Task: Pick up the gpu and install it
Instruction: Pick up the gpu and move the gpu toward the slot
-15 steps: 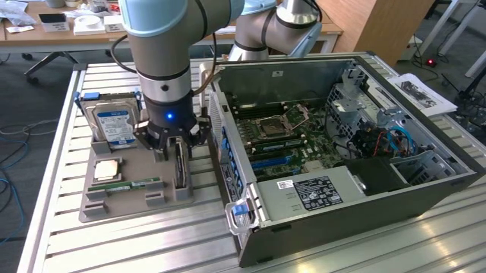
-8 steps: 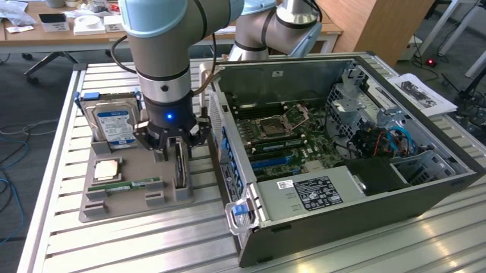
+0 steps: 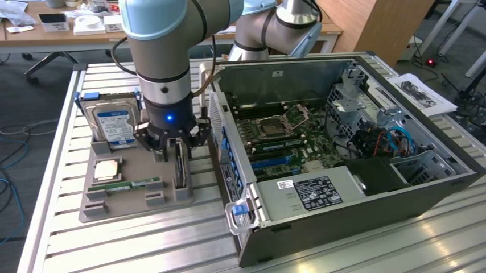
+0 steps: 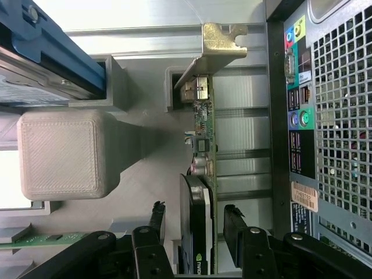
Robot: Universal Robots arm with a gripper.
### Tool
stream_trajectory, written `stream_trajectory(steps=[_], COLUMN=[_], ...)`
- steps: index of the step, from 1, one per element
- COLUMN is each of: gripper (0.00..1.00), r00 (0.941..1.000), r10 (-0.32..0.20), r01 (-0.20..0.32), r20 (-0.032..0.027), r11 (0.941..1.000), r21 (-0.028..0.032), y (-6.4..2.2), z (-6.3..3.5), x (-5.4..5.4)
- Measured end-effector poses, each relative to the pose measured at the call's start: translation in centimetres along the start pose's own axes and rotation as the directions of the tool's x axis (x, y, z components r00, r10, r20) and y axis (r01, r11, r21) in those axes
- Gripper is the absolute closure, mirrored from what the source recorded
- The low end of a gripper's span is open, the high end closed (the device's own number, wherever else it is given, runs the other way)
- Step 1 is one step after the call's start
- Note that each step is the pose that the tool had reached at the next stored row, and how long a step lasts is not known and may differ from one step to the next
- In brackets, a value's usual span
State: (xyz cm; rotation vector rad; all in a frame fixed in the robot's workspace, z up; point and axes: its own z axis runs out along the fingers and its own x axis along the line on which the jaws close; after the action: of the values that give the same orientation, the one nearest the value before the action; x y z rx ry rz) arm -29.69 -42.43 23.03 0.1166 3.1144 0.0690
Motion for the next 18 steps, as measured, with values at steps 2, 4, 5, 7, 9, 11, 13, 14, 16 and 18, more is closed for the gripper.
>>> stream_trajectory(steps=[2, 4, 5, 7, 9, 11, 13, 14, 16, 18], gripper=[0.47, 0.47, 0.47, 0.47, 0.47, 0.49, 0.55, 0.55, 0.55, 0.55], r00=[1.0000, 1.0000, 1.0000, 1.0000, 1.0000, 1.0000, 1.0000, 1.0000, 1.0000, 1.0000], r10=[0.000, 0.000, 0.000, 0.000, 0.000, 0.000, 0.000, 0.000, 0.000, 0.000], r01=[0.000, 0.000, 0.000, 0.000, 0.000, 0.000, 0.000, 0.000, 0.000, 0.000], r20=[0.0000, 0.0001, 0.0001, 0.0001, 0.0001, 0.0001, 0.0001, 0.0001, 0.0003, 0.0003], r11=[1.0000, 1.0000, 1.0000, 1.0000, 1.0000, 1.0000, 1.0000, 1.0000, 1.0000, 1.0000], r21=[0.0000, -0.0001, -0.0001, -0.0001, -0.0001, -0.0001, -0.0001, -0.0001, -0.0003, -0.0003], y=[0.00, 0.00, 0.00, 0.00, 0.00, 0.00, 0.00, 0.00, 0.01, 0.01], z=[0.00, 0.01, 0.01, 0.01, 0.01, 0.01, 0.01, 0.01, 0.02, 0.02], x=[0.00, 0.00, 0.00, 0.00, 0.00, 0.00, 0.00, 0.00, -0.02, -0.10])
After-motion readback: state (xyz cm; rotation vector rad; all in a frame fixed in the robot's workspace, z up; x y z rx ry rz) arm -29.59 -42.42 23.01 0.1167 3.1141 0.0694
